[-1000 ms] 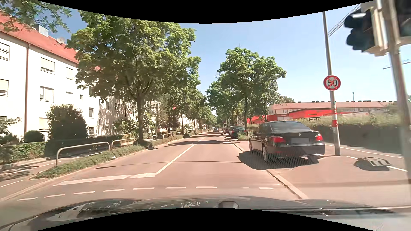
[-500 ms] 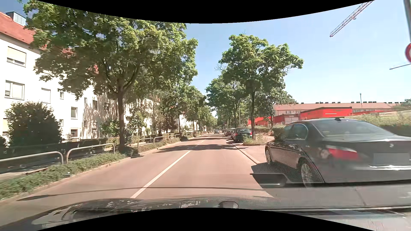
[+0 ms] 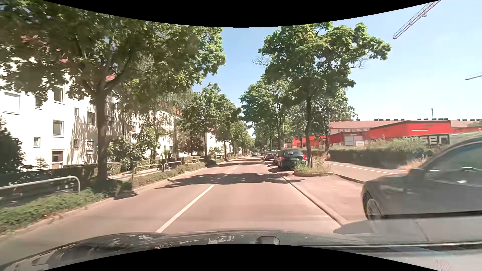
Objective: Follow the waypoints while adhering to traffic rules and regulations
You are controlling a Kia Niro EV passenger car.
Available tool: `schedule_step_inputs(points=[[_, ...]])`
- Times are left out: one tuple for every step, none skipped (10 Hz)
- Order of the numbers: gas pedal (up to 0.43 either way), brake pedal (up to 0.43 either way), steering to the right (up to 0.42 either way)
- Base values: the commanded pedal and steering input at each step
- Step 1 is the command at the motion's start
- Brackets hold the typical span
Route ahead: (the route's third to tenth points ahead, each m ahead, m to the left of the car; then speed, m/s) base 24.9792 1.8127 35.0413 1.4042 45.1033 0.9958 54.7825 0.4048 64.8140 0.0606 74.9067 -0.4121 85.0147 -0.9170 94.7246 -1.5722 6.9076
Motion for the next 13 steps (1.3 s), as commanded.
schedule_step_inputs(points=[[0.169, 0.000, 0.000], [0.169, 0.000, 0.000], [0.169, 0.000, 0.000], [0.169, 0.000, 0.001], [0.169, 0.000, 0.001], [0.169, 0.000, 0.001], [0.169, 0.000, 0.001], [0.169, 0.000, 0.001], [0.169, 0.000, 0.002], [0.169, 0.000, 0.003], [0.169, 0.000, 0.003], [0.157, 0.000, 0.003], [0.130, 0.000, 0.003]])
